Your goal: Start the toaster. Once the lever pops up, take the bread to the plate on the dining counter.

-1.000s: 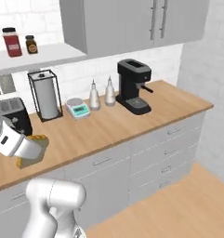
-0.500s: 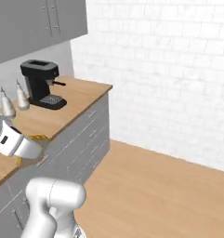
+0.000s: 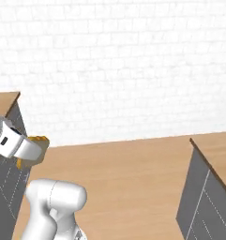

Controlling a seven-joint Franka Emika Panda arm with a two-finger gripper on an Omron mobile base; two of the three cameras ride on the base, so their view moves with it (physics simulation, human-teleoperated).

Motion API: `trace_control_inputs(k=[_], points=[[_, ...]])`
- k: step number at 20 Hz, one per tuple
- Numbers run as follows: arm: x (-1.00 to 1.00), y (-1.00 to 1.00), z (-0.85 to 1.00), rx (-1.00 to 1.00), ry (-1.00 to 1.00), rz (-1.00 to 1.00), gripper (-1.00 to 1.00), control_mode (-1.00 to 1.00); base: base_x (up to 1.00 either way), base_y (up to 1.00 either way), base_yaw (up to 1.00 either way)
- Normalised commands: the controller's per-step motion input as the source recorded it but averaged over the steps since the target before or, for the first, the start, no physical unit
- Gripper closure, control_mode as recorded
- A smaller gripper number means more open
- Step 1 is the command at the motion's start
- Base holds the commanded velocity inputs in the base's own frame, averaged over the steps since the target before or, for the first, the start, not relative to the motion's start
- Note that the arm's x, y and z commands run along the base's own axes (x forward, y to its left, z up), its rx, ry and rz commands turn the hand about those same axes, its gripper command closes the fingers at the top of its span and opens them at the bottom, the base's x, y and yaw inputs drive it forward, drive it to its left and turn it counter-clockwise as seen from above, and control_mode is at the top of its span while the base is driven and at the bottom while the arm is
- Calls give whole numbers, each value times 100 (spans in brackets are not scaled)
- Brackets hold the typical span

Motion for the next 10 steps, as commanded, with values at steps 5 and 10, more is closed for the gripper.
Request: trace_control_inputs(k=[5,10], points=[[0,0,0,0,0,0,100,100,33,0,-82],[0,0,0,0,0,0,100,100,66,5,-64]])
